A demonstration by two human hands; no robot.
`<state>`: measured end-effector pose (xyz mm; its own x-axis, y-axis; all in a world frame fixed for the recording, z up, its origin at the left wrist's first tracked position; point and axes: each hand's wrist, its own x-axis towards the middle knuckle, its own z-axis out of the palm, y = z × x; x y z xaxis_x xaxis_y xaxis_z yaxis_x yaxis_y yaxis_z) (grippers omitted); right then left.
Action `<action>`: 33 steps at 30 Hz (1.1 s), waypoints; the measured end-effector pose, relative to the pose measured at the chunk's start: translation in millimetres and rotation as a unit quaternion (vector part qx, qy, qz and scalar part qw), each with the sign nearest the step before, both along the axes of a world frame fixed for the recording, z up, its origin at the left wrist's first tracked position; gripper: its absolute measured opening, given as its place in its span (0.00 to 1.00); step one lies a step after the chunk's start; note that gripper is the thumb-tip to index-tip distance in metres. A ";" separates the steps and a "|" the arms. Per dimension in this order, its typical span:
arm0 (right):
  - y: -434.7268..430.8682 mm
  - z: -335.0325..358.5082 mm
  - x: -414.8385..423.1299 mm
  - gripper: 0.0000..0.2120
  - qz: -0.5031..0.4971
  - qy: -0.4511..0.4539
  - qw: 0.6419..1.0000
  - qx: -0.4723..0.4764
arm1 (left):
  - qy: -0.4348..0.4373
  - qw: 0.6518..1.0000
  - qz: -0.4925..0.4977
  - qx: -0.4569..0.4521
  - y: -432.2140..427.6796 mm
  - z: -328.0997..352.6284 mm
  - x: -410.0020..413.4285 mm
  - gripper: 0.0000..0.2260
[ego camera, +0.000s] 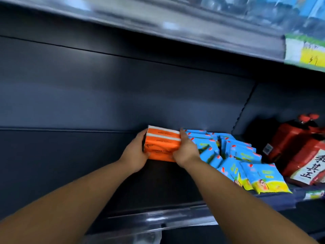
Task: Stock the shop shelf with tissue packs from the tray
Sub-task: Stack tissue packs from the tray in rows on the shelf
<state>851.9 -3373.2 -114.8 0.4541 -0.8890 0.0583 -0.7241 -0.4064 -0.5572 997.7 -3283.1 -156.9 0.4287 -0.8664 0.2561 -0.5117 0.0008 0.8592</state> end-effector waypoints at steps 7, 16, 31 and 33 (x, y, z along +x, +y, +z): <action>-60.9 10.0 25.0 0.28 -0.044 0.212 0.967 -0.131 | -0.041 0.997 0.021 0.062 -54.6 -0.8 13.5 0.36; -87.9 7.9 30.6 0.41 -0.049 0.251 0.953 -0.164 | -0.007 0.993 0.062 0.104 -82.5 -15.1 10.6 0.33; -79.0 19.3 10.5 0.46 0.028 0.201 0.972 -0.117 | -0.082 0.973 0.078 0.202 -83.8 21.9 11.1 0.36; -71.3 20.8 -2.3 0.43 0.013 0.191 0.973 -0.127 | -0.084 0.973 0.074 0.201 -66.2 29.9 7.7 0.39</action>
